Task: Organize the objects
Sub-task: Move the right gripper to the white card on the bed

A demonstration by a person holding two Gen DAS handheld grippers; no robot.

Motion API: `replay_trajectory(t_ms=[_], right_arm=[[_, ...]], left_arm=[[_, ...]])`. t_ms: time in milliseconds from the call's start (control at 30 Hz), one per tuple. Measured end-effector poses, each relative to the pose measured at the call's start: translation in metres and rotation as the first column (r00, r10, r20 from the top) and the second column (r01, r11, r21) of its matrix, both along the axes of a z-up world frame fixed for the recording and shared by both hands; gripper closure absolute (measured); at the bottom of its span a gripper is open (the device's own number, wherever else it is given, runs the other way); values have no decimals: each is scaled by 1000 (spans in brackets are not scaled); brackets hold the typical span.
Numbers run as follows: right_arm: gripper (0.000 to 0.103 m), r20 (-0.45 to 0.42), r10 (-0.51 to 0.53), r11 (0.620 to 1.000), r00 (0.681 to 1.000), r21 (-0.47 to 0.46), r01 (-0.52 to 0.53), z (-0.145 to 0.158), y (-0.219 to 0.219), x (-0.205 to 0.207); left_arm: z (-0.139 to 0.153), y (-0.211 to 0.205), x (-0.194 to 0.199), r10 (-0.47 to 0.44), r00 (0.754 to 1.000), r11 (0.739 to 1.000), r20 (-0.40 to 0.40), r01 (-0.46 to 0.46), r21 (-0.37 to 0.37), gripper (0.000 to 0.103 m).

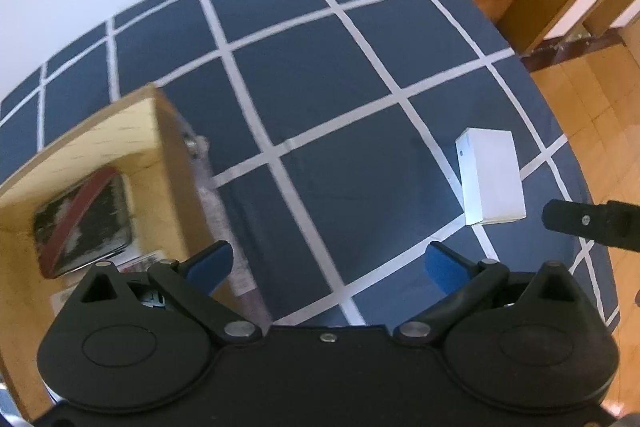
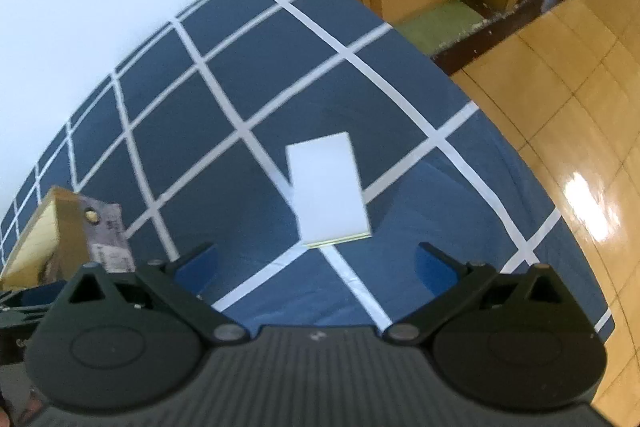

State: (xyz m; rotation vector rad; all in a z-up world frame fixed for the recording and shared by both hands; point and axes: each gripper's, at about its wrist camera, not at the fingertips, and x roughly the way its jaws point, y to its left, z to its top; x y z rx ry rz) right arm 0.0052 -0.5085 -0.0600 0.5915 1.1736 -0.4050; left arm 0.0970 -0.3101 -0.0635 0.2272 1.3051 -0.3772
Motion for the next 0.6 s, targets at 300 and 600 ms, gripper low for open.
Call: replay_trajectory(t_ms=[300, 600], right_arm=[[1, -59, -20, 999, 998, 30, 22, -41, -17, 13], [14, -108, -7, 998, 994, 65, 14, -79, -15, 33]], left_arm=[[-35, -28, 23, -44, 998, 997, -41, 46, 55, 0], [-67, -37, 40, -55, 994, 992, -91, 64, 104, 0]])
